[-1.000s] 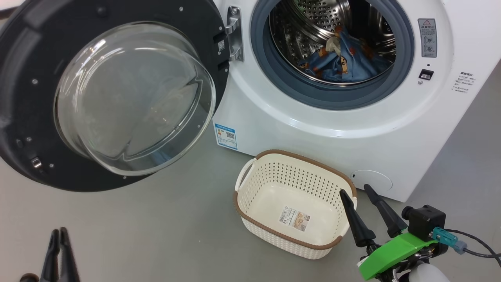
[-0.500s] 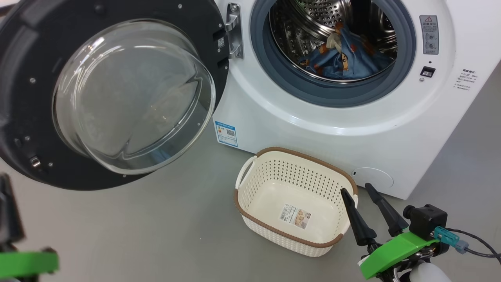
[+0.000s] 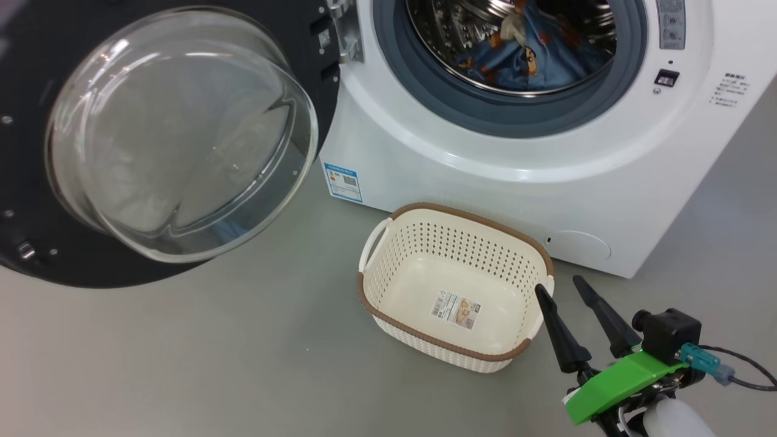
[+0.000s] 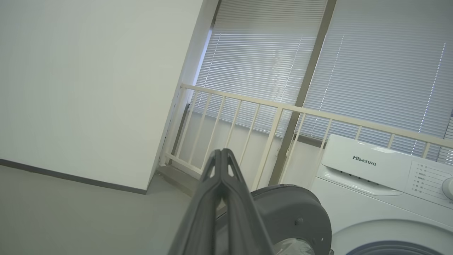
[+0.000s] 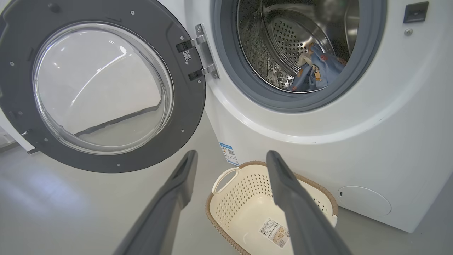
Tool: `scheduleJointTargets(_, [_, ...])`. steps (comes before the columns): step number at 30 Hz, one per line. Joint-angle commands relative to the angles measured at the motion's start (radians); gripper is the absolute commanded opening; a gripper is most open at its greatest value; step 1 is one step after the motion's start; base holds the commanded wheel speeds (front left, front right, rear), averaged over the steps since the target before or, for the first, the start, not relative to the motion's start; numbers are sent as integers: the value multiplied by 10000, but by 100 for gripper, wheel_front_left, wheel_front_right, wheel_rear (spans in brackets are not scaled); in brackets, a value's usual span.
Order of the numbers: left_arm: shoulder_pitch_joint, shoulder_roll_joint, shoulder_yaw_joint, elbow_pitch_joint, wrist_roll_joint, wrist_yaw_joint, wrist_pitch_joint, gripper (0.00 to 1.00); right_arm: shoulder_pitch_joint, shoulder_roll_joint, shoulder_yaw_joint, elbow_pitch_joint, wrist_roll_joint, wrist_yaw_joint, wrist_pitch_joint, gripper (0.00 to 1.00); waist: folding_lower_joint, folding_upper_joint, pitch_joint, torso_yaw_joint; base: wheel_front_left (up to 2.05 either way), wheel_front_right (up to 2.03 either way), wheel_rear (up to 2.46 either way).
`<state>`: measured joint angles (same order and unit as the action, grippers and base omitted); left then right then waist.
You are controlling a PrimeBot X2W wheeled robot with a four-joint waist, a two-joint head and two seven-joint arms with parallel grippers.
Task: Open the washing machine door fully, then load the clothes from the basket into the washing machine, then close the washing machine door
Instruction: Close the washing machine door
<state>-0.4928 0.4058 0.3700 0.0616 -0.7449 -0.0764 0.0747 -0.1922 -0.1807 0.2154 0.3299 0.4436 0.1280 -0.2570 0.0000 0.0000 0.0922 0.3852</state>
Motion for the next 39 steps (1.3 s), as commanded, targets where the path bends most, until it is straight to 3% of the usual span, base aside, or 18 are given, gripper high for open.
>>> scheduleJointTargets(1, [-698,733,531,228,-429,-99,283,0,-434,-75,238,-280,7,27,-48,100,0,0,226,-170,0,0,0])
scheduleJointTargets(10, [-2786,1846,1682,3573,-2327,-31,1318,0,-721,-272,269,-333,-52,27,-48,100,0,0,830,-611,0,0,0])
scheduleJointTargets(18, [-3759,2668,2533,6166,-3150,74,1486,0,-966,-447,293,-417,-85,27,-48,100,0,0,1424,-944,0,0,0])
scheduleJointTargets(24, [-4116,2987,2498,7113,-3202,85,1620,0,-1067,-525,283,-463,-103,27,-48,100,0,0,1711,-1043,0,0,0])
scheduleJointTargets(30, [-4606,3236,2337,8041,-3223,396,1990,0,-1197,-556,311,-487,-147,27,-48,100,0,0,1952,-1105,0,0,0])
scheduleJointTargets(39, [-5182,3315,2167,8799,-3346,428,2361,0,-1319,-593,379,-439,-147,27,-48,100,0,0,2148,-1240,0,0,0])
